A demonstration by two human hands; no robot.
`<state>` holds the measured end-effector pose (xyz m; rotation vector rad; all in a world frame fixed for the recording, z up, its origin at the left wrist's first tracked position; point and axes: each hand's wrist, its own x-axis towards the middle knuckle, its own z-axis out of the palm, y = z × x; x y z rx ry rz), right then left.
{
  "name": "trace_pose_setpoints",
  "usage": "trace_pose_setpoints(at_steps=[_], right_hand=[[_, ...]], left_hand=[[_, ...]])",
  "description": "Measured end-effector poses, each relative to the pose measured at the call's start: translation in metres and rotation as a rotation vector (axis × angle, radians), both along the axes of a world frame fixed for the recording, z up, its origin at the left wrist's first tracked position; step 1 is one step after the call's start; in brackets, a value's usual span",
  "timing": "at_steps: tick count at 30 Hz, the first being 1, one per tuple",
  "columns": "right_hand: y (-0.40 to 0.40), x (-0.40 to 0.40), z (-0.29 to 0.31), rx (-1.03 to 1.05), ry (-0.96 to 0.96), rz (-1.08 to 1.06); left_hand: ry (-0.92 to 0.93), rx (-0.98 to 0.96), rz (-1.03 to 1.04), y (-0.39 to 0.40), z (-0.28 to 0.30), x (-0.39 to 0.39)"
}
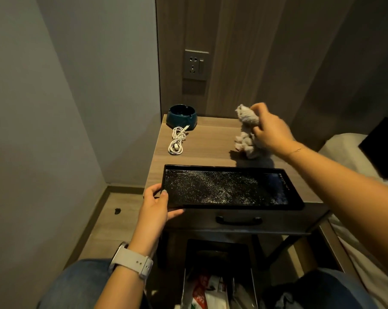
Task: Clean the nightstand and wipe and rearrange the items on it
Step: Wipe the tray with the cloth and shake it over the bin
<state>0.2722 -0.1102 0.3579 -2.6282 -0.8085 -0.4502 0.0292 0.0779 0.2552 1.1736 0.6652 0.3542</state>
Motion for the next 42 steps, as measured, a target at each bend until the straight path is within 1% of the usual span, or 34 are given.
trace_pose_setpoints(at_steps=[3,4,5,6,7,8,9,11,12,14,16,18,19,21,23,24,25,27,29,30,32,34,37,39,42], right_hand=[[-0.043,0.007,0.006,-0.052,-0.158,-0.113],[-0.055,0.012,0.003,-0.096,-0.163,-0.152],[-0.066,0.016,-0.002,-0.157,-0.117,-0.182],[-0.076,0.022,-0.012,-0.242,-0.029,-0.196],[-0.086,0.023,-0.022,-0.349,0.090,-0.205],[-0.096,0.024,-0.034,-0.422,0.232,-0.219],[-0.106,0.026,-0.048,-0.428,0.353,-0.222],[-0.117,0.029,-0.069,-0.255,0.465,-0.186],[-0.117,0.027,-0.071,-0.175,0.478,-0.174],[-0.113,0.024,-0.064,-0.047,0.444,-0.183],[-0.113,0.025,-0.063,-0.041,0.323,-0.190],[-0.112,0.030,-0.065,-0.077,0.210,-0.295],[-0.113,0.032,-0.069,-0.081,0.198,-0.369],[-0.115,0.039,-0.074,-0.057,0.301,-0.494],[-0.120,0.045,-0.077,-0.099,0.402,-0.544],[-0.123,0.046,-0.079,-0.138,0.400,-0.511],[-0.125,0.045,-0.080,-0.143,0.352,-0.440],[-0.125,0.035,-0.083,-0.059,0.200,-0.266],[-0.124,0.027,-0.082,0.005,0.153,-0.141],[-0.124,0.025,-0.079,0.014,0.148,-0.126],[-0.129,0.022,-0.069,0.024,0.145,-0.183],[-0.136,0.020,-0.054,0.093,0.135,-0.246],[-0.138,0.000,-0.022,0.177,0.072,-0.282],[-0.125,-0.027,-0.001,0.211,0.093,-0.244],[-0.085,-0.072,0.018,0.226,0.176,-0.091]], left_hand=[[0.031,0.041,0.022,-0.004,0.001,0.001],[0.037,0.044,0.027,-0.006,0.000,0.001],[0.041,0.044,0.027,-0.007,0.000,0.001],[0.048,0.053,0.018,-0.008,0.000,0.001],[0.069,0.101,0.007,-0.008,-0.002,0.000],[0.119,0.218,-0.005,-0.008,-0.002,-0.001],[0.193,0.396,-0.022,-0.006,-0.002,-0.003],[0.322,0.769,-0.045,-0.001,0.001,-0.008],[0.376,0.907,-0.041,0.002,0.004,-0.009],[0.439,1.103,0.005,0.008,0.011,-0.005],[0.455,1.201,-0.009,0.017,0.018,0.008],[0.446,1.228,-0.110,0.027,0.020,0.026],[0.432,1.214,-0.165,0.032,0.017,0.035],[0.357,1.156,-0.221,0.038,0.012,0.048],[0.280,1.134,-0.188,0.040,0.006,0.054],[0.262,1.144,-0.157,0.039,0.004,0.055],[0.249,1.161,-0.126,0.038,0.002,0.055],[0.237,1.181,-0.071,0.035,0.001,0.057],[0.254,1.173,-0.030,0.028,0.001,0.058],[0.263,1.162,-0.018,0.024,0.001,0.059],[0.270,1.138,0.001,0.017,0.001,0.064],[0.287,1.133,0.024,0.009,0.001,0.072],[0.328,1.084,0.042,-0.004,0.003,0.087],[0.321,1.037,0.033,-0.006,0.003,0.095],[0.235,0.979,-0.024,0.004,0.002,0.094]])
